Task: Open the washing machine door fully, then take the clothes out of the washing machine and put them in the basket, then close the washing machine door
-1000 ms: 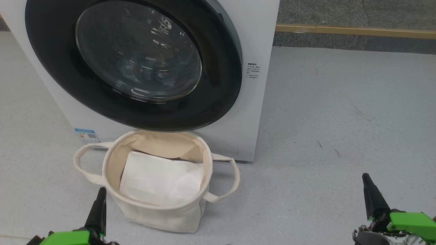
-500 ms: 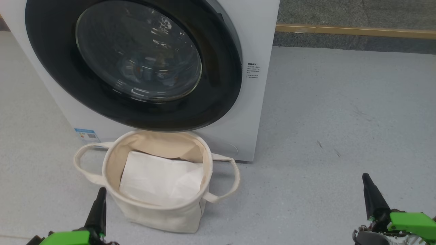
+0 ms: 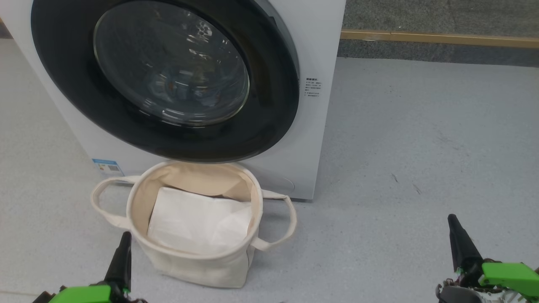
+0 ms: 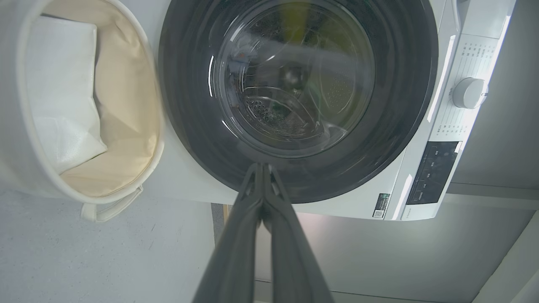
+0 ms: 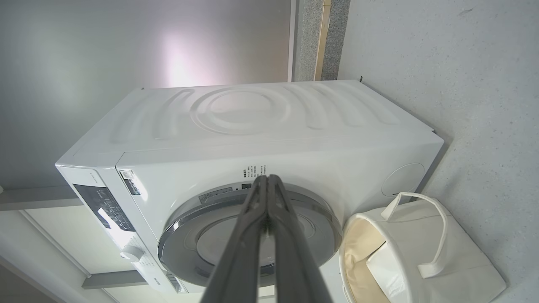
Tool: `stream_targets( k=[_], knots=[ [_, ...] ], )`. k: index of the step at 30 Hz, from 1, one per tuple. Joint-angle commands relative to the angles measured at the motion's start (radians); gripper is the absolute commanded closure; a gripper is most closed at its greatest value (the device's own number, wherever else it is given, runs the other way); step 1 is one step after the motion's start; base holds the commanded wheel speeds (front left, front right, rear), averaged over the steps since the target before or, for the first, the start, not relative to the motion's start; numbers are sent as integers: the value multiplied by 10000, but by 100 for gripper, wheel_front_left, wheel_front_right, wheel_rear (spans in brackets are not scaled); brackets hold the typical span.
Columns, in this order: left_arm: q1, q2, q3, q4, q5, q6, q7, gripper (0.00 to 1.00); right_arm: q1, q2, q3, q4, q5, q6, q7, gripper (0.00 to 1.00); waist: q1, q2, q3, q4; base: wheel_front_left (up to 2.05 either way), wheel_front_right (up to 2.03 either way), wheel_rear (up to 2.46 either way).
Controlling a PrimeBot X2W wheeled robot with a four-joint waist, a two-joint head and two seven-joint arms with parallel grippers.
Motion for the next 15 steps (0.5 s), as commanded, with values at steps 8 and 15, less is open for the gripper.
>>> stream_targets(
  k=[8,15],
  knots=[
    [-440,58,346,-266,120,-71,80,100,-496,-69,183,-305,-38,4,90,100,0,-1,0,0,0,0,0],
    [-441,57,348,-266,121,-71,81,100,-496,-68,183,-305,-38,4,90,100,0,-1,0,0,0,0,0]
  ],
)
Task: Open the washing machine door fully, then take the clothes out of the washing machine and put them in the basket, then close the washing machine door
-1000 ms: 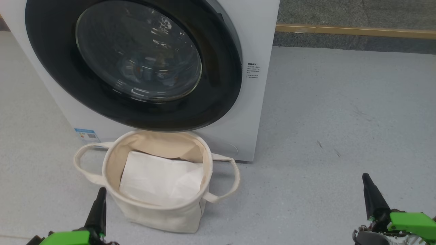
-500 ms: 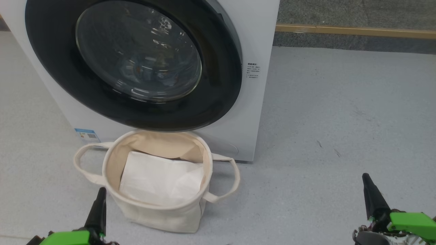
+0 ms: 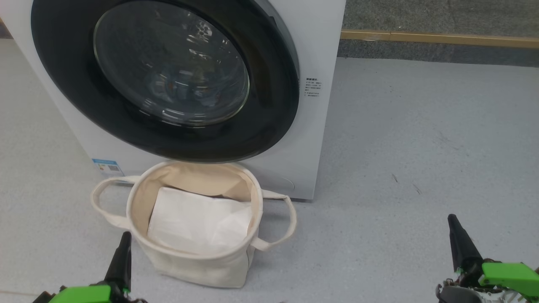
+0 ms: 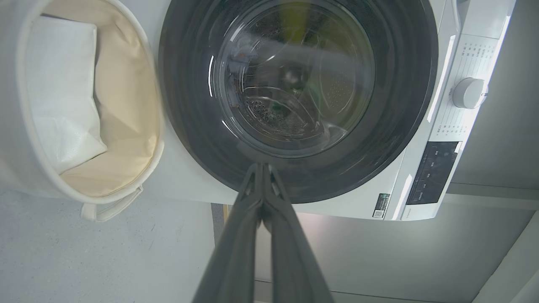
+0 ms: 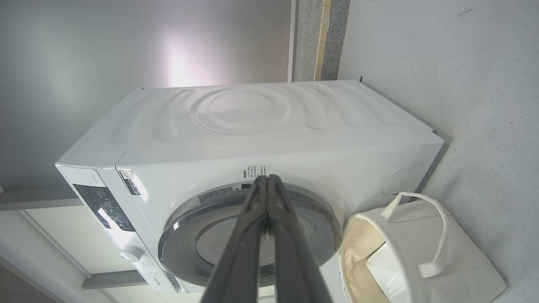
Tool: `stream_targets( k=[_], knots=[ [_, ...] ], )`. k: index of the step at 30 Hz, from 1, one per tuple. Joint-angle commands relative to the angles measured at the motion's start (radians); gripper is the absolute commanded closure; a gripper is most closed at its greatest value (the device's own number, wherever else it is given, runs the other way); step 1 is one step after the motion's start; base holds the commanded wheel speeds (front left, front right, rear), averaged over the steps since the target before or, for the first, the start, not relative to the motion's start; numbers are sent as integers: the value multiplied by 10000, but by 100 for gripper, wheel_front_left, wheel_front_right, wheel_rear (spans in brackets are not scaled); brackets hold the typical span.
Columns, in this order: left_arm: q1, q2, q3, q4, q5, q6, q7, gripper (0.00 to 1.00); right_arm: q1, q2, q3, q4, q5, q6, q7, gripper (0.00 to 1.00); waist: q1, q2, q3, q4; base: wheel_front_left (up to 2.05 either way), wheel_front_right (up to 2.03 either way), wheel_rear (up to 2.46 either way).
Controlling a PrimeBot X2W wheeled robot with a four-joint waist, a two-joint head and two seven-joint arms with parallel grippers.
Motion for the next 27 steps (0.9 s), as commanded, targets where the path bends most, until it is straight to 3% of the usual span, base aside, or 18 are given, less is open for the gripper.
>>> stream_targets(
  k=[1,27],
  knots=[
    [-441,59,344,-266,121,-71,80,100,-496,-68,184,-305,-38,4,88,100,0,0,0,0,0,0,0],
    [-441,55,349,-266,126,-71,84,100,-497,-67,182,-305,-40,4,90,100,0,0,0,0,0,0,0]
  ],
)
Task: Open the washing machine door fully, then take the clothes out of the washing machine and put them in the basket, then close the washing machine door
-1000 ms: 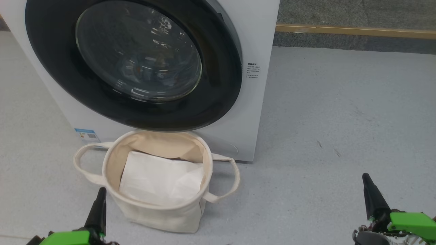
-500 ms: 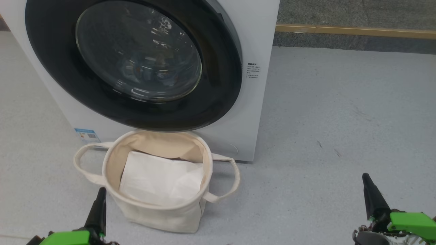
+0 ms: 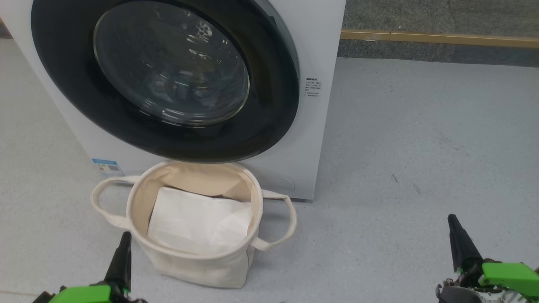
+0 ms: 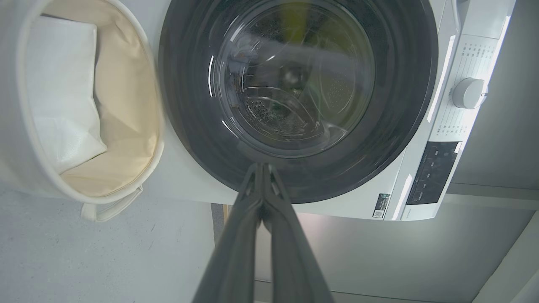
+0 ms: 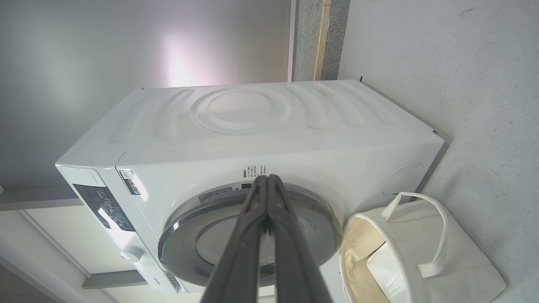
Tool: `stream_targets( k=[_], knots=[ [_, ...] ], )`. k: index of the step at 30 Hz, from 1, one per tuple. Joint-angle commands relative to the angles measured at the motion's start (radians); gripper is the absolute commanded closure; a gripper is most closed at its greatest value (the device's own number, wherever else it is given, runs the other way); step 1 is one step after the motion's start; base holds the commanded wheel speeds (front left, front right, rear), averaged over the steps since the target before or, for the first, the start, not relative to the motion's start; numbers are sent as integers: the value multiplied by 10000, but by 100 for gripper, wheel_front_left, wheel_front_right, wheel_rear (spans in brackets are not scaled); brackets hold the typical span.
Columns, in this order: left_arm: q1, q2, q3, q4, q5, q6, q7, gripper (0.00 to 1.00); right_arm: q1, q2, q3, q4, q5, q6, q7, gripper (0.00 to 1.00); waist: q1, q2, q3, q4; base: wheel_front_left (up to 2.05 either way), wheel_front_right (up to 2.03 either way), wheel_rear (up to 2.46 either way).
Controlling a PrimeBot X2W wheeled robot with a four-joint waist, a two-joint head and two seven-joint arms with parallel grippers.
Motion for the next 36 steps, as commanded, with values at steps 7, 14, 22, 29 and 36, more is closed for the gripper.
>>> stream_targets(
  k=[7,14,22,29,36],
  knots=[
    [-441,58,346,-266,125,-71,85,100,-497,-66,184,-305,-41,4,83,100,0,0,0,0,0,0,0],
    [-441,58,347,-266,125,-71,86,100,-497,-66,183,-305,-41,4,83,100,0,0,0,0,0,0,0],
    [-441,57,348,-266,126,-71,86,100,-497,-66,183,-305,-41,4,84,100,0,0,0,0,0,0,0],
    [-441,57,349,-266,127,-71,87,100,-497,-66,182,-305,-42,4,84,100,0,0,0,0,0,0,0],
    [-441,56,350,-266,127,-71,87,100,-497,-65,182,-305,-42,4,84,100,0,0,0,0,0,0,0]
  ],
)
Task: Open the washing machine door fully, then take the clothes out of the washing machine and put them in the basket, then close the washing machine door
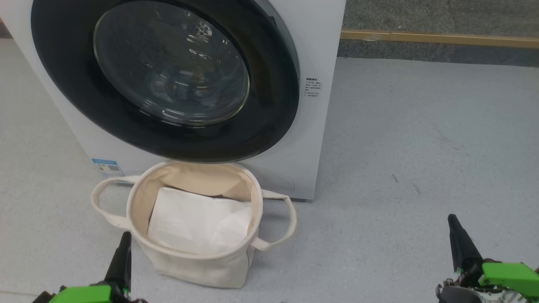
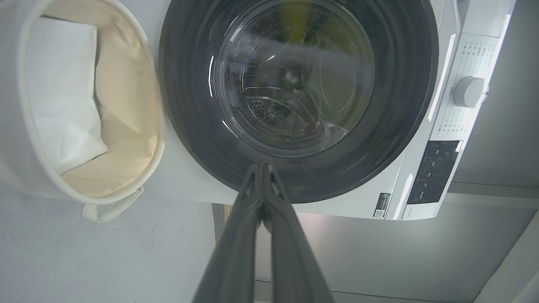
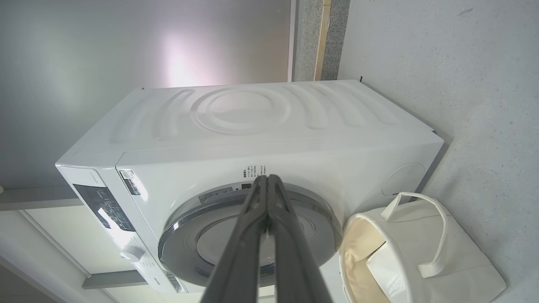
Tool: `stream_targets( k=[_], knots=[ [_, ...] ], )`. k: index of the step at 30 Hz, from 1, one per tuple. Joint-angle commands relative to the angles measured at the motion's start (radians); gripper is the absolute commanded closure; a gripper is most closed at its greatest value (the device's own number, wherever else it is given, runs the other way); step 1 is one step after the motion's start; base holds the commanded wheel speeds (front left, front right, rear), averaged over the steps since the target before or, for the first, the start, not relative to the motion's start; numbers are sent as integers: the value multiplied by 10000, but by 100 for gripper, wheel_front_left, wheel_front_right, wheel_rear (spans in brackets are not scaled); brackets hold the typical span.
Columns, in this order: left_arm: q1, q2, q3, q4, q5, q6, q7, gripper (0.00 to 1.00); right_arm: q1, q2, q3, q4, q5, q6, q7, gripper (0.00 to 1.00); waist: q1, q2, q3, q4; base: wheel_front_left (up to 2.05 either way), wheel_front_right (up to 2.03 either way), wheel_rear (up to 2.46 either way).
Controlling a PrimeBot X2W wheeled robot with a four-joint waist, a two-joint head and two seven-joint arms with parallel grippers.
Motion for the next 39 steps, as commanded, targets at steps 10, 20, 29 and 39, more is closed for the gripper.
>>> stream_targets(
  k=[10,20,29,39],
  knots=[
    [-442,59,347,-266,42,-71,88,100,-497,-67,186,-307,-42,4,85,100,0,0,0,0,0,0,0],
    [-14,-10,-22,246,48,3,-176,0,-26,21,73,165,-129,2,-178,0,18,0,-9,7,0,0,0],
    [-138,-5,159,134,585,53,-439,0,-189,14,82,46,-326,2,-441,0,1,0,25,27,0,0,0],
    [-232,0,193,-506,1997,379,-731,0,-433,5,57,-305,-1275,2,-733,0,0,0,48,68,0,0,0]
  ],
)
